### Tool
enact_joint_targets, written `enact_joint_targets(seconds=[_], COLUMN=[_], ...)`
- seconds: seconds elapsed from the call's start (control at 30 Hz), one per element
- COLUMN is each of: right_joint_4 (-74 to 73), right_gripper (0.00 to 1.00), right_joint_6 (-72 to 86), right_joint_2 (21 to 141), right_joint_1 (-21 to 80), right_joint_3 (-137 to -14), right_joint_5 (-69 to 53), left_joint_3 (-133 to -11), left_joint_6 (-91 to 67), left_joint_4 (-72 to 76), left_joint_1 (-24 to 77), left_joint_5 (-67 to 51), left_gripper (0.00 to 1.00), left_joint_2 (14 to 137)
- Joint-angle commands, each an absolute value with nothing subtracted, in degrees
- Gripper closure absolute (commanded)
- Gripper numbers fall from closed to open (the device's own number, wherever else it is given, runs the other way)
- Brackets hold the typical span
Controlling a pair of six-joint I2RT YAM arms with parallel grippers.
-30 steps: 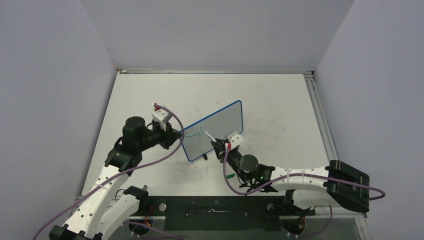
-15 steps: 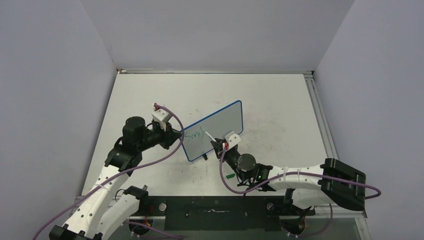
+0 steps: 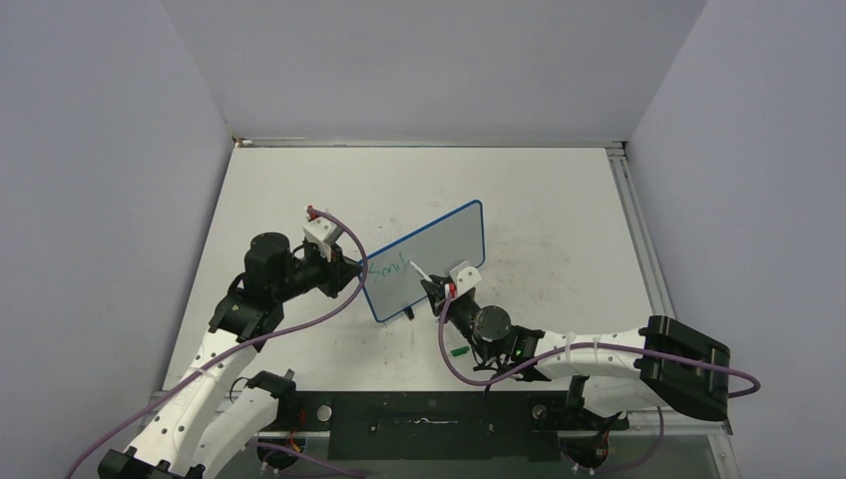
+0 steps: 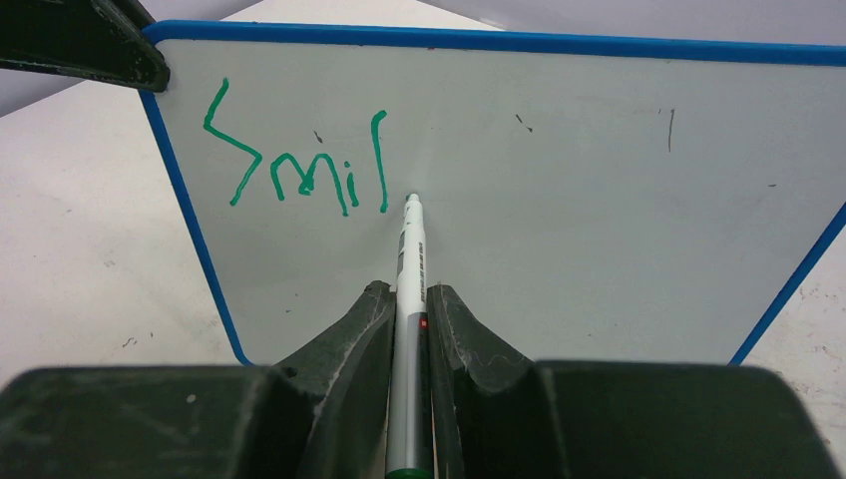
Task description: Write a sentence on the whiteboard
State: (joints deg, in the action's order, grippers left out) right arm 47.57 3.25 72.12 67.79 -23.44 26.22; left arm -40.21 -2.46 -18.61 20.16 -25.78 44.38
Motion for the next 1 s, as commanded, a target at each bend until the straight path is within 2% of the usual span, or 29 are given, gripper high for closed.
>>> enact_joint_targets(seconds=[0.0, 0.97], right_joint_4=[50.57, 51.55], right_gripper=[0.95, 0.95], right_joint_6=[2.22, 2.07], right_joint_2=[70.63, 72.94], right_joint_1=[66.79, 67.04], right_joint_3=[-25.08, -26.17], right_joint_5=[28.22, 24.63], left_joint_3=[-40.42, -40.42], left_joint_6=[-2.64, -2.64], left_joint_4=[-20.0, -20.0], left_joint_1=[20.39, 20.39], left_joint_5=[-26.87, -26.81], left_gripper=[1.0, 1.0], left_joint_2=[44.51, 44.45])
